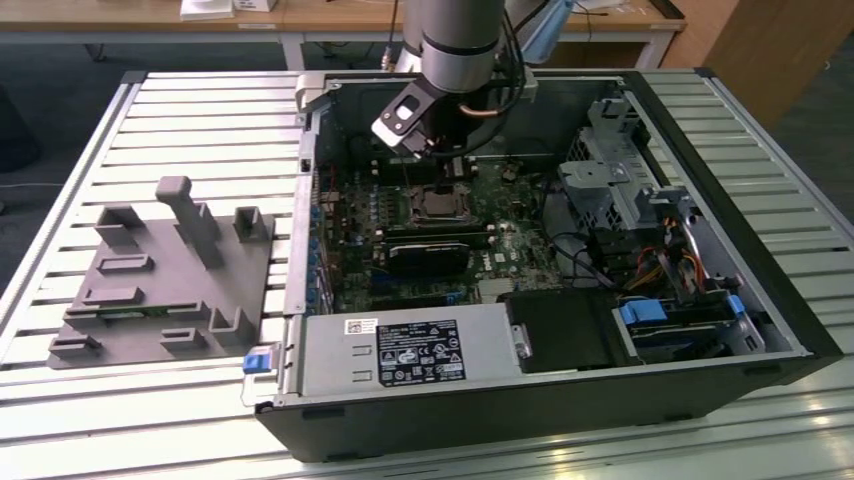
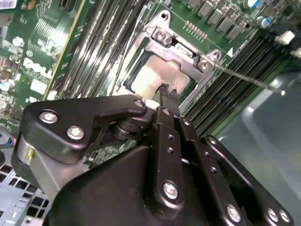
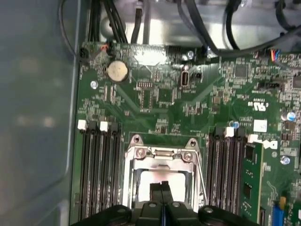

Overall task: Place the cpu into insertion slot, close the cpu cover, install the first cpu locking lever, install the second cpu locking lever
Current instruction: 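Close the cpu cover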

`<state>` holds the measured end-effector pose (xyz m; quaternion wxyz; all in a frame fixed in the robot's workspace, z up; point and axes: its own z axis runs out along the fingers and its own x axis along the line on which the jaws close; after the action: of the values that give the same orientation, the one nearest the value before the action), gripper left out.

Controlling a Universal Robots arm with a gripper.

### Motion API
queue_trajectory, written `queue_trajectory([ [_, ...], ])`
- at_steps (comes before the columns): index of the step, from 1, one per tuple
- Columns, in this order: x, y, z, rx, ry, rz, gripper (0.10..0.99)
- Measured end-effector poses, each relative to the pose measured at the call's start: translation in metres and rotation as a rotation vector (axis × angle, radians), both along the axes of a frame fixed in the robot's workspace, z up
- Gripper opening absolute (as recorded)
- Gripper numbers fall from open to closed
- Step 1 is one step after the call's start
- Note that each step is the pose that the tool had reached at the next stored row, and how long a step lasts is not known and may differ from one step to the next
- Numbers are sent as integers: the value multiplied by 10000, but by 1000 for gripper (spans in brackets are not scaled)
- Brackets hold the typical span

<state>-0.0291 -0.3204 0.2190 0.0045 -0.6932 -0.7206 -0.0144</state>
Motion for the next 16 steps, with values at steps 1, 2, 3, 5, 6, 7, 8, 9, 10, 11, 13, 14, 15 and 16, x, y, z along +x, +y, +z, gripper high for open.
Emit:
queue_trajectory([
  [1, -8, 0, -13, -2, 3, 0, 114],
  [2, -19, 0, -22, -1, 5, 1, 114],
  [3, -37, 0, -29, -1, 6, 0, 114],
  [5, -82, 0, -36, -2, 6, 1, 114],
  [6, -101, 0, -41, -1, 5, 1, 114],
  [7, -119, 0, -47, -1, 6, 0, 114],
  [8, -139, 0, -53, -1, 6, 0, 114],
  [9, -157, 0, -61, 0, 5, 0, 114],
  [10, -171, 0, -70, 0, 5, 0, 114],
  [11, -183, 0, -81, 0, 5, 0, 114],
  [13, -203, 0, -102, -1, 6, 1, 114],
  [14, -215, 0, -112, -1, 6, 1, 114],
  [15, -225, 0, -122, -1, 5, 0, 114],
  [16, -234, 0, -133, -1, 6, 0, 114],
])
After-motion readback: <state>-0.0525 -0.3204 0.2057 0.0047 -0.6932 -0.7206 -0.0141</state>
